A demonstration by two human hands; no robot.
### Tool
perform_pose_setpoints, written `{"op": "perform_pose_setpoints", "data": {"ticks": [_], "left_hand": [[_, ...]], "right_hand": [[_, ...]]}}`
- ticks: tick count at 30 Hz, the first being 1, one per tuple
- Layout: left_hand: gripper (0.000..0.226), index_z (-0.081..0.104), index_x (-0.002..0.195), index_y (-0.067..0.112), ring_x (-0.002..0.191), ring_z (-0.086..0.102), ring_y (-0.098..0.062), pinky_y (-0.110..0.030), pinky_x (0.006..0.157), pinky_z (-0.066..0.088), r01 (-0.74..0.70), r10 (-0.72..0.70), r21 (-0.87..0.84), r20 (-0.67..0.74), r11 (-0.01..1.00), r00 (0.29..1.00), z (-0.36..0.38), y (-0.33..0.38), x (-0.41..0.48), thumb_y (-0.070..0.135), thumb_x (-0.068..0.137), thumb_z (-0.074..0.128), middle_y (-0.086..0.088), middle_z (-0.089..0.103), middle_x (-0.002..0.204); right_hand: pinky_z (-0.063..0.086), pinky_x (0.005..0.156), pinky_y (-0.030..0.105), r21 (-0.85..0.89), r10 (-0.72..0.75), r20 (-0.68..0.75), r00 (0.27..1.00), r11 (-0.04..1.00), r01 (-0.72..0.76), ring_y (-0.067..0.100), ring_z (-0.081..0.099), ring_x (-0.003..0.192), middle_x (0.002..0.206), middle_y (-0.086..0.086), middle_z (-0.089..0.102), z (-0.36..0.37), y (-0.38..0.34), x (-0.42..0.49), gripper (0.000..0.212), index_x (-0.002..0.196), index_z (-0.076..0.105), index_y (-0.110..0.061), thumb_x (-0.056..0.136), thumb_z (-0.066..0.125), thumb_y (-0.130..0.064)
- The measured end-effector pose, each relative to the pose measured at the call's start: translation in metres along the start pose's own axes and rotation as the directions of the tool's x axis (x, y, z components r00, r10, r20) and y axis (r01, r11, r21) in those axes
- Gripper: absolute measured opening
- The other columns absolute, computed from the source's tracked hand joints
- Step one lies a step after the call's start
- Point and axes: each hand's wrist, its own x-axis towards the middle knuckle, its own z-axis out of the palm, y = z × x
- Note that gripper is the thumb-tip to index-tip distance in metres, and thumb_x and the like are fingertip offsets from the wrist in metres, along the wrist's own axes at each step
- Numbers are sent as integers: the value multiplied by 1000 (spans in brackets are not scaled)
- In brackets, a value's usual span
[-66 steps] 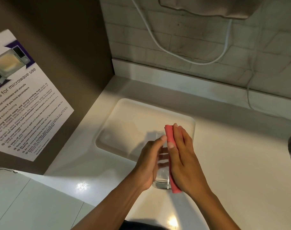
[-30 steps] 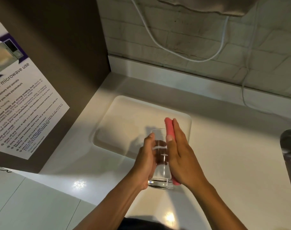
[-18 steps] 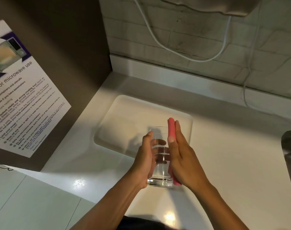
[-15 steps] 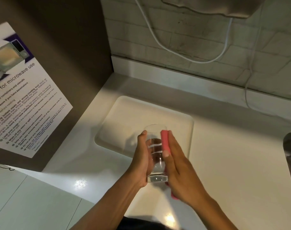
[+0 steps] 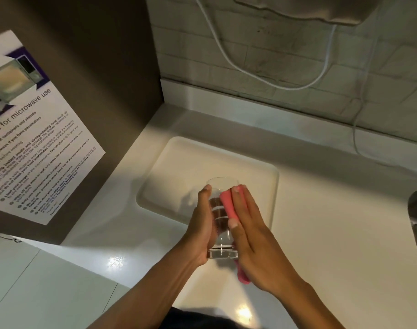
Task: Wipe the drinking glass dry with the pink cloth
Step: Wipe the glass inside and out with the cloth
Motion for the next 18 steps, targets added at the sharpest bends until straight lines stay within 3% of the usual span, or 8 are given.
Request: {"op": "perform_pose_setpoints", "data": {"ticks": [2, 4, 6, 8, 10, 12, 15, 18], "left_hand": [[69, 81, 114, 22, 107, 81, -28, -46, 92, 65, 0, -1, 30, 12, 1000, 1000, 4, -5, -4, 72, 103, 34, -14, 85, 111], [73, 77, 120, 15, 115, 76, -40, -61, 105, 58, 19, -19, 22, 6, 1000, 1000, 10, -6, -7, 73, 102, 37, -22, 82, 116], [77, 74, 123, 13, 115, 76, -43, -66, 105, 56, 29, -28, 30, -13, 999, 1000, 12, -3, -5, 75, 101, 36, -22, 81, 116], [79, 75, 124, 13, 113, 77, -39, -57, 99, 63, 25, -25, 0, -31, 1000, 999, 10, 5, 2, 76, 100, 35, -20, 82, 115], [77, 77, 121, 14, 108, 80, -36, -46, 87, 68, 21, -23, -52, -47, 998, 999, 5, 12, 7, 76, 100, 36, -18, 84, 111], [72, 77, 121, 17, 110, 80, -35, -48, 93, 66, 15, -18, -51, -53, 999, 998, 3, 12, 8, 74, 101, 38, -18, 84, 114], [71, 77, 124, 19, 113, 79, -31, -51, 104, 61, 2, -2, -21, -9, 1000, 1000, 10, 5, 4, 75, 100, 41, -17, 83, 118], [75, 76, 122, 16, 110, 79, -34, -57, 103, 61, 10, -10, -3, -31, 1000, 999, 15, 4, 2, 77, 98, 41, -17, 83, 114]], "right_hand": [[9, 94, -14, -9, 10, -29, 1000, 1000, -10, -31, -14, 137, 167, -29, -20, -7, 1, 12, 59, 161, -6, -51, 106, 13, -60], [9, 114, 5, 79, 111, -109, 988, 992, -103, -26, -6, 139, 165, -37, -12, -14, 2, 26, 60, 161, -3, -51, 105, 15, -61], [12, 117, 19, 139, 152, -126, 980, 981, -135, -22, 1, 140, 154, -50, -9, -17, 1, 31, 57, 158, -2, -59, 104, 15, -62], [12, 115, 16, 106, 103, -78, 992, 990, -94, -30, -2, 136, 151, -54, -12, -12, -1, 22, 56, 157, -5, -61, 104, 13, -65], [30, 113, 13, 12, 42, -12, 999, 999, -42, -35, -6, 134, 161, -44, -17, -3, -2, 6, 59, 157, -11, -59, 102, 11, -67], [42, 88, -4, -53, -21, 15, 1000, 998, 21, -42, -4, 127, 166, -30, -23, 0, -2, 2, 64, 159, -13, -53, 100, 8, -69], [18, 88, -15, -28, 11, -10, 1000, 1000, -11, -39, -12, 129, 168, -25, -23, -10, -2, 20, 64, 162, -9, -46, 105, 13, -62], [11, 113, 9, 63, 118, -94, 988, 992, -113, -17, -3, 147, 169, -29, -11, -14, 3, 30, 63, 161, -8, -49, 105, 18, -59]]}}
